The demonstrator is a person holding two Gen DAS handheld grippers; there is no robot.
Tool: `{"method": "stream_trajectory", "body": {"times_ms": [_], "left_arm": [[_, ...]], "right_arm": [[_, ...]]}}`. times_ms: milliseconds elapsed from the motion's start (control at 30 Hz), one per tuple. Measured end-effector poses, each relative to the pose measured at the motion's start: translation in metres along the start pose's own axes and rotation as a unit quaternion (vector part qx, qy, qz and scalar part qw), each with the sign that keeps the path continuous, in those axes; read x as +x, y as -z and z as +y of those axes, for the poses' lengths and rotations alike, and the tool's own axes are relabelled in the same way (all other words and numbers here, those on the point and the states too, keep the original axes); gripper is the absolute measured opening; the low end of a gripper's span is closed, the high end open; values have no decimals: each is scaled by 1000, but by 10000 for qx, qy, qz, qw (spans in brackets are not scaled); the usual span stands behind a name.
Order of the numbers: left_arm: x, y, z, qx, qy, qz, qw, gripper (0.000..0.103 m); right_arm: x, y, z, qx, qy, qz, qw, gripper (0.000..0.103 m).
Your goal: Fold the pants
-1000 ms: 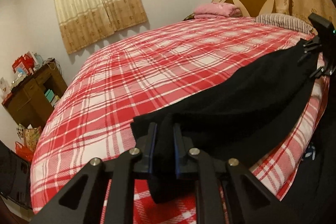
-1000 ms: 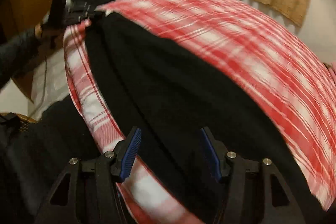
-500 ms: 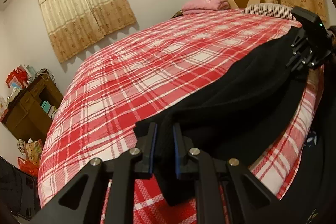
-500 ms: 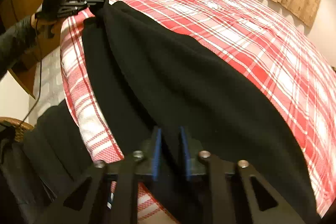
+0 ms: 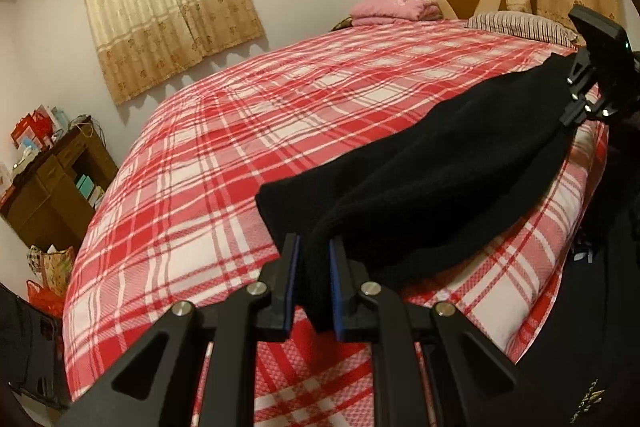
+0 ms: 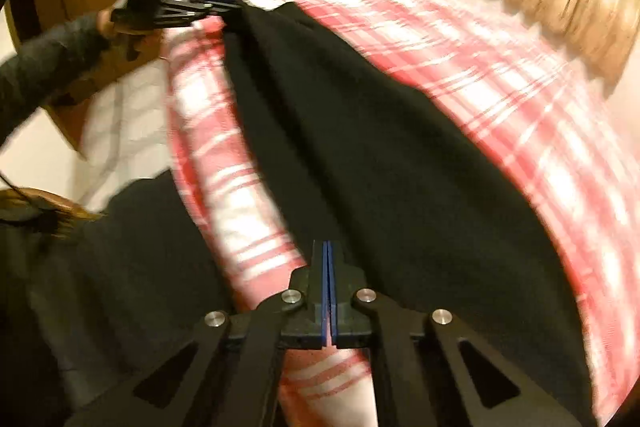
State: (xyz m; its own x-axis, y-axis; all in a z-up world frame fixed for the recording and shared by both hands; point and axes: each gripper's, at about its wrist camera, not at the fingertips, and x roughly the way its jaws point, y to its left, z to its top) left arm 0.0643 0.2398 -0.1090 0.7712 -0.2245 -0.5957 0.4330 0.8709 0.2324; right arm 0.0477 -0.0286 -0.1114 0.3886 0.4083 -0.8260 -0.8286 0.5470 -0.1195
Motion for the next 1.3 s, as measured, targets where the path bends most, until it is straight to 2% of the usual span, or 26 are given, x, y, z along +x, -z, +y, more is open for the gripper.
{"method": "stream_trajectory", "body": {"times_ms": [133, 233, 367, 433, 467, 500, 533, 567, 633, 767, 833, 900, 967, 1033, 1067, 1133, 1233, 1300], "left_arm": [[6, -3, 0, -89, -90, -38, 9999, 15], [8, -5, 5, -291, -65, -80, 9995, 15], [7, -9, 8, -466, 3, -173, 9988, 15], [7, -12, 8, -480, 29, -192, 9987, 15], [7, -12, 8, -480, 31, -187, 9987, 15], [8, -13, 8, -480, 29, -168, 9987, 15], [9, -13, 8, -487, 33, -143, 9987, 15], [10, -12, 9, -497, 37, -129, 9987, 15], [11, -12, 9, -502, 38, -122, 9987, 15], [8, -11, 11, -591, 98, -199, 9980, 15], [8, -10, 12, -626, 108, -228, 9977, 15], [8, -11, 12, -601, 89, -227, 9979, 15], [8, -11, 12, -581, 87, -238, 9980, 15], [9, -12, 13, -567, 85, -253, 9980, 15], [9, -13, 13, -538, 69, -248, 9982, 15], [9, -14, 11, -424, 22, -226, 9988, 15], [7, -16, 10, -316, -22, -234, 9992, 15], [2, -13, 12, -324, 7, -247, 9992, 15]], "right_arm": [[10, -4, -8, 156, 298, -20, 9994, 1], [19, -8, -5, 52, 460, 20, 9989, 1], [27, -14, -4, 92, 494, 17, 9987, 2], [28, -19, -6, 199, 392, -12, 9990, 7], [28, -21, -6, 243, 314, -36, 9992, 27], [28, -25, -5, 275, 245, -54, 9993, 58], [27, -27, -3, 297, 221, -105, 9993, 68], [24, -30, -2, 320, 174, -269, 9990, 70], [23, -34, 5, 261, 262, -362, 9987, 70], [35, -36, 12, -56, 750, -191, 9970, 70], [40, -33, 14, -220, 839, -109, 9962, 69], [43, -28, 16, -302, 900, -62, 9955, 59], [44, -25, 13, -306, 1063, -50, 9938, 53], [44, -21, 5, -260, 1279, -69, 9914, 36], [43, -20, -1, -181, 1247, -57, 9920, 21], [39, -21, -7, -70, 1130, -94, 9935, 6], [22, -27, -5, -121, 1007, -248, 9945, 2], [4, -32, 1, -142, 762, -330, 9964, 2]]}}
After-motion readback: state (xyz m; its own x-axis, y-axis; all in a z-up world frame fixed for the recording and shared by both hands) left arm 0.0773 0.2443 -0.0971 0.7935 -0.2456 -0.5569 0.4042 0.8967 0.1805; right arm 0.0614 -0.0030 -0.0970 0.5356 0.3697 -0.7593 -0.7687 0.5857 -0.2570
